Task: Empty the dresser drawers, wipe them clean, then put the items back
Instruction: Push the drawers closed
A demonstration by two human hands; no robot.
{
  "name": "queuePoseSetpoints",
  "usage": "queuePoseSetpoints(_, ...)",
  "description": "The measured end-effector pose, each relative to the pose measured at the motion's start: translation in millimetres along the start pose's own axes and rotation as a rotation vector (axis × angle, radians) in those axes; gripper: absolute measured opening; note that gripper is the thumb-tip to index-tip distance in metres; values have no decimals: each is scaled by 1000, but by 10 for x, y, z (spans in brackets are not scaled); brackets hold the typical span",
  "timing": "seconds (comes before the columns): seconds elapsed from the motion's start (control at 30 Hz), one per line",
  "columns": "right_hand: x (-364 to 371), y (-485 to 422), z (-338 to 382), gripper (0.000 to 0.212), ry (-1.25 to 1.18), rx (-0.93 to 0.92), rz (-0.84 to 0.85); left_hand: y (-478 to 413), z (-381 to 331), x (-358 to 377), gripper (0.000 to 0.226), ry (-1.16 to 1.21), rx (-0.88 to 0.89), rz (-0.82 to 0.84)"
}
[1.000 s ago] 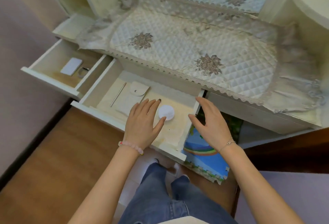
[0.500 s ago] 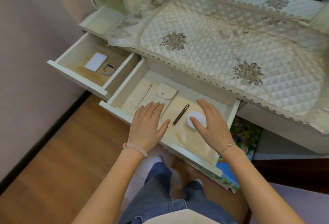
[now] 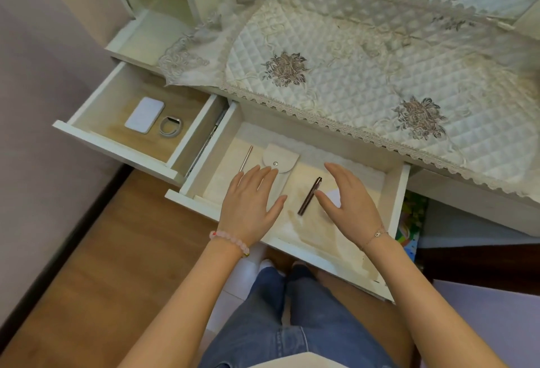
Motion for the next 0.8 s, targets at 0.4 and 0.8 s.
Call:
queuePoseSetpoints(0.4,-176,-317,-214,56,-1,0,46,-254,-59,175,46,101,-106,-48)
queuePoseSetpoints(0.8,-79,-325,-365,56,-29,-35,143,901,251,822,70,831,-1146,-42)
Point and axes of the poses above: each hand's wrist, its own y-axis away from the middle knuckle, its own x-axis out of the palm, z = x × y, the point moved 3 cm from there along -y, towards the middle knuckle, and after that the axes turned 9 degrees about -y, right-handed, at the moved point
